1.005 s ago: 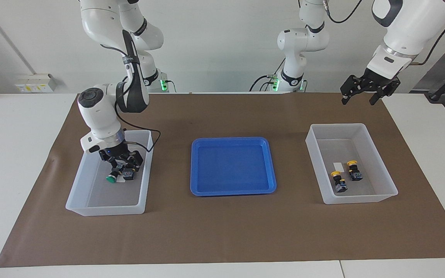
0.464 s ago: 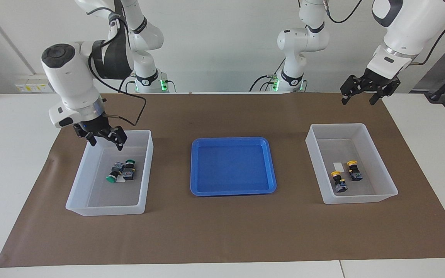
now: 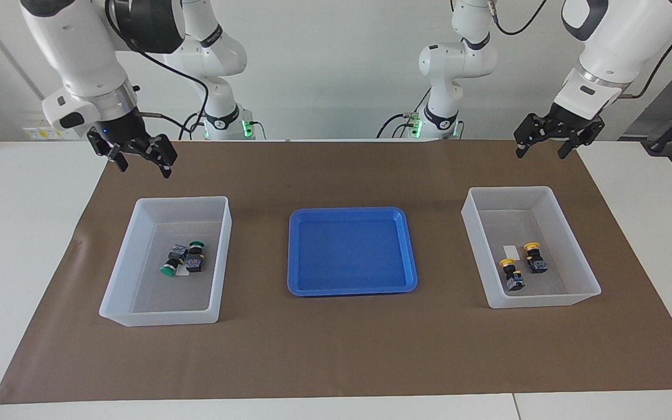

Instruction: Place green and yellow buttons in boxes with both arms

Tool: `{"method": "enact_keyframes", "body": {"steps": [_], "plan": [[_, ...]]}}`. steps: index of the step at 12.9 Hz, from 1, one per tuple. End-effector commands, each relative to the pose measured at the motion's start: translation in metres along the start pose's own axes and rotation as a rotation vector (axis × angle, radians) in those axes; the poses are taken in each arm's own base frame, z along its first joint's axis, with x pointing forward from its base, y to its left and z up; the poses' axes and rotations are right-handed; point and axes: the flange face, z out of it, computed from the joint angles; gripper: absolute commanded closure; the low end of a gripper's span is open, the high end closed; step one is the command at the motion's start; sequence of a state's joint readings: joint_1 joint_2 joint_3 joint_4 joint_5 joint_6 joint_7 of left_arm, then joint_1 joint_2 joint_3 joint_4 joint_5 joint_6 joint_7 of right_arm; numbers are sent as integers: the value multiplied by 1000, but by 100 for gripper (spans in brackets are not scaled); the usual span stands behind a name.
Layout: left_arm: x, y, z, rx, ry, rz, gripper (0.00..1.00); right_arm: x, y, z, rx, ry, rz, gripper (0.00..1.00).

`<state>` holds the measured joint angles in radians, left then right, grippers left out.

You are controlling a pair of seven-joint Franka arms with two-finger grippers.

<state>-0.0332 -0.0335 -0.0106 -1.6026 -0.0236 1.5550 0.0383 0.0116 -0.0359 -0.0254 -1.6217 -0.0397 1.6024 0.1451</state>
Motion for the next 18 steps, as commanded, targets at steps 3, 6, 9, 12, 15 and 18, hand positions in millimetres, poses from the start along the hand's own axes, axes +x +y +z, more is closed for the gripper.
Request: {"method": "enact_keyframes", "body": {"steps": [3,6,9,12,15,18], "plan": [[-4,-2,-2,-4,-9,4,0,-9,15,-18,-8,-24,-45,0],[-4,-2,-2,-4,-9,4,0,-13,10,-17,-8,-33,19,0],[-4,-2,-1,-5,-10,4,0,-16,8,-12,42,-51,16,0],[-4,-2,-2,-4,-9,4,0,-17,8,-22,38,-55,10,0],[-4,-2,-2,-4,-9,4,0,-19,8,-23,23,-81,3,0],[-4,-2,-2,-4,-9,4,0,-20,7,-22,15,-76,-30,0]]}}
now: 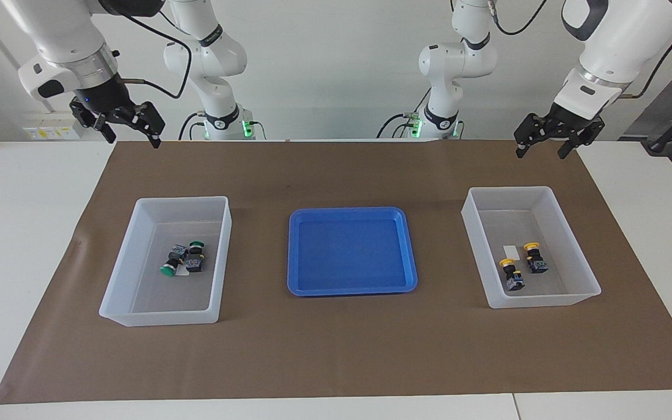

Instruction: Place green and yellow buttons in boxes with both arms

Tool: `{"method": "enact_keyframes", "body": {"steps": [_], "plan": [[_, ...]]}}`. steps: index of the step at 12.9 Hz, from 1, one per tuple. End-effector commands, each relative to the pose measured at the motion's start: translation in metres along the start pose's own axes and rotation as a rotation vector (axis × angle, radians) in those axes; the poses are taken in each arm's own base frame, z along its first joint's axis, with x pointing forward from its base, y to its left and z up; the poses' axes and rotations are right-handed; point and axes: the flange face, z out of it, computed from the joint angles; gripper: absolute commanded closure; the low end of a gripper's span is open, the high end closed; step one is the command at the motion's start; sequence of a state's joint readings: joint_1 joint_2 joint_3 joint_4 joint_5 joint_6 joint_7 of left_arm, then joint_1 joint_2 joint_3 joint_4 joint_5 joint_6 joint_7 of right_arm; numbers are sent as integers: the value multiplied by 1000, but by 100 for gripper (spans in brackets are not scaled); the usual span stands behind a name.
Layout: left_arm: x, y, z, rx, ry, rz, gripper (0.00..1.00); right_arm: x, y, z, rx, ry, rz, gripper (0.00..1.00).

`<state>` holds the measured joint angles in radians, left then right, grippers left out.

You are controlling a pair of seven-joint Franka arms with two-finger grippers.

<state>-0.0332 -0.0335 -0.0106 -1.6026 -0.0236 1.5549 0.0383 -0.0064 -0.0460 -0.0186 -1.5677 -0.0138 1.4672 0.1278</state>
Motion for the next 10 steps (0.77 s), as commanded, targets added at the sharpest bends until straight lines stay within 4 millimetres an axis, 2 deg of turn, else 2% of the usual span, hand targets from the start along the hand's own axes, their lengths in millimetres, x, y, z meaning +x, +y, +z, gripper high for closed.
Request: {"method": "enact_keyframes", "body": {"steps": [1,10], "plan": [[-4,-2,-2,-4,-8,4,0,-5,1,-2,-9,0,-49,0],[-4,-2,-2,-4,-8,4,0,-6,0,0,-15,-7,-46,0]]}}
